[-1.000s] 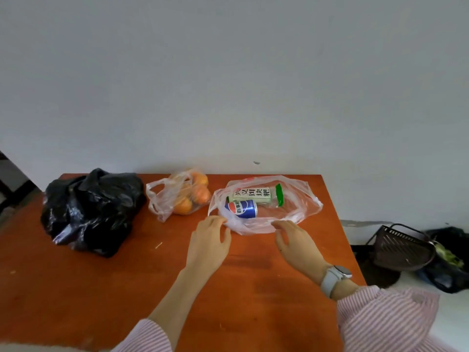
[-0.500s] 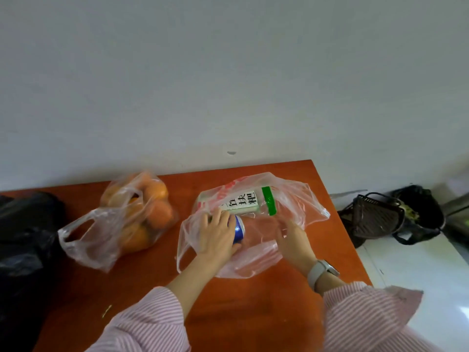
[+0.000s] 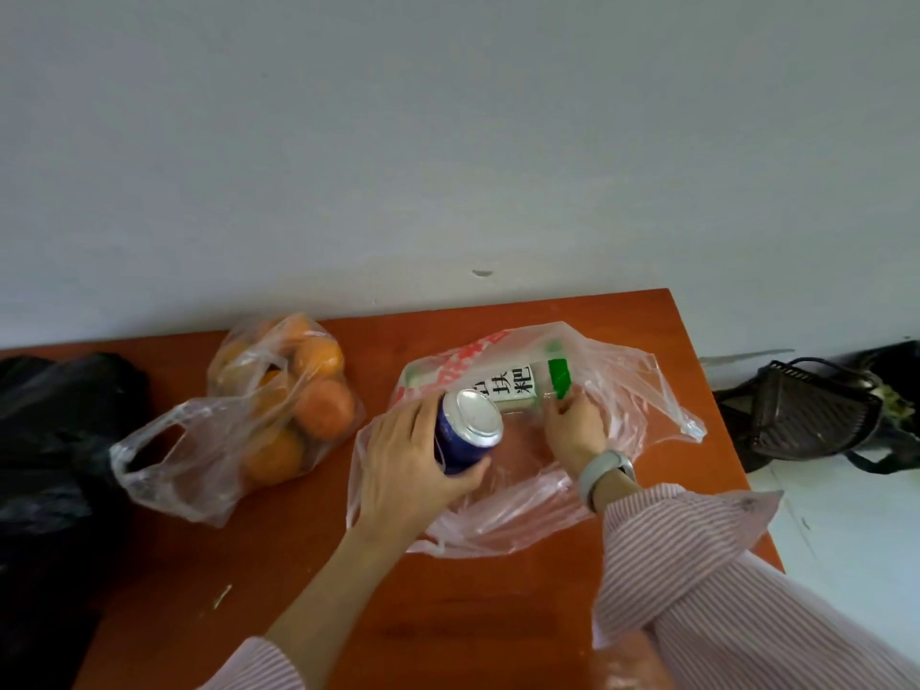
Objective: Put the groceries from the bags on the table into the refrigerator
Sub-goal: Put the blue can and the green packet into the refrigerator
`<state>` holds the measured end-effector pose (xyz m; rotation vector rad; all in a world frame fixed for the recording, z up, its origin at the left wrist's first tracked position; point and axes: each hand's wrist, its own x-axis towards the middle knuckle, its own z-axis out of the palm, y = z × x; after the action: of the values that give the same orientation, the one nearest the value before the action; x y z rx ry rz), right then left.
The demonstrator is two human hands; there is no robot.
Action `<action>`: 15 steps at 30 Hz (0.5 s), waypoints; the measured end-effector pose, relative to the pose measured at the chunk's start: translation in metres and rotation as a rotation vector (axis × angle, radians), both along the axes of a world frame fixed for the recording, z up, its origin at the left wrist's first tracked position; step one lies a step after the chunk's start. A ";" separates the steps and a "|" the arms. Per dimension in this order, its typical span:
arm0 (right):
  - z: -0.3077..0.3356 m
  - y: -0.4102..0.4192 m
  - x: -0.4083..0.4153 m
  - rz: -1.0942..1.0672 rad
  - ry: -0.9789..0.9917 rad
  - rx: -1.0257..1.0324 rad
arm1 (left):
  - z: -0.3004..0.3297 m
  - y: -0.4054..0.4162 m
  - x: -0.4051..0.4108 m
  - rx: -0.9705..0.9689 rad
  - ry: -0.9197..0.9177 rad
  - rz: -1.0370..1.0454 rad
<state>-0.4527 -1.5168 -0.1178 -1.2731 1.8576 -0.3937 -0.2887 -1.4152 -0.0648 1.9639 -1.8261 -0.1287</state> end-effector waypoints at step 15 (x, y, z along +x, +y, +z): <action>0.007 0.018 0.006 -0.171 -0.181 -0.036 | 0.012 0.017 0.004 0.019 0.146 0.126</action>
<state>-0.4464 -1.4989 -0.1111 -1.0675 1.8161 -0.6164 -0.2845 -1.3977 -0.0528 2.0205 -1.6102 -0.2440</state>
